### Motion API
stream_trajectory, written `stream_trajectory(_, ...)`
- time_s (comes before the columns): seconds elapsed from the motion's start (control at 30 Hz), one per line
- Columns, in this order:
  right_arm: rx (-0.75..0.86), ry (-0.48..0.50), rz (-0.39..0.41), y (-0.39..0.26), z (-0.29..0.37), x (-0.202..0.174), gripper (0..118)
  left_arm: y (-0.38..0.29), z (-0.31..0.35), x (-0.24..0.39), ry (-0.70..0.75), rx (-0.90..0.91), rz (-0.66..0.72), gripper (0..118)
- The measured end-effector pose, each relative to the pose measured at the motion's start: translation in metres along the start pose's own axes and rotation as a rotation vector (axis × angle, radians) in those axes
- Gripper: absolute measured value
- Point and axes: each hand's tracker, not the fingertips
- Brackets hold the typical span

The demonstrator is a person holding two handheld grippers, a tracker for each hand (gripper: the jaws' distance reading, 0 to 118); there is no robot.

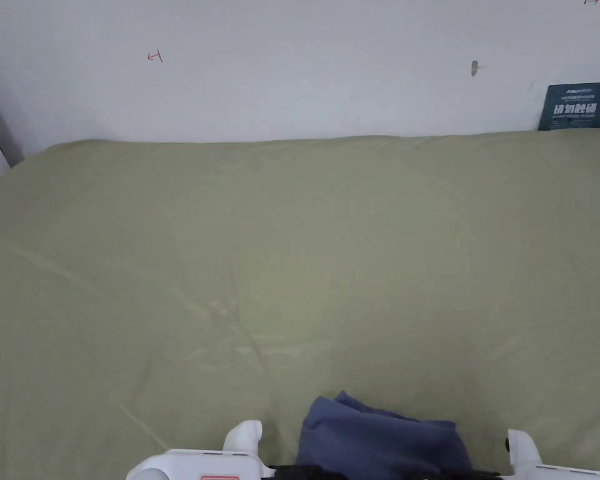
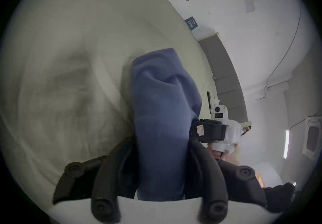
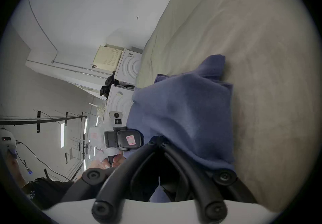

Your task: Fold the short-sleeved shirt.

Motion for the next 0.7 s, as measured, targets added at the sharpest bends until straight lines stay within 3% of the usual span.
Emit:
stream_trajectory(0.07,0.025,-0.032,0.039,-0.004,0.003,-0.006,0,-0.005,-0.001,0.01,0.037,0.037,-0.101,40)
stream_trajectory(0.4,0.121,-0.25,0.176,-0.005,0.033,-0.048,0,0.008,0.052,-0.012,-0.015,0.041,-0.024,36)
stream_trajectory(0.5,0.143,-0.264,0.179,-0.003,0.042,-0.059,0,0.02,0.119,-0.027,0.086,0.103,-0.129,35)
stream_trajectory(0.7,0.183,-0.306,0.205,-0.004,0.041,-0.074,0,0.078,0.273,-0.106,0.388,0.156,-0.057,35)
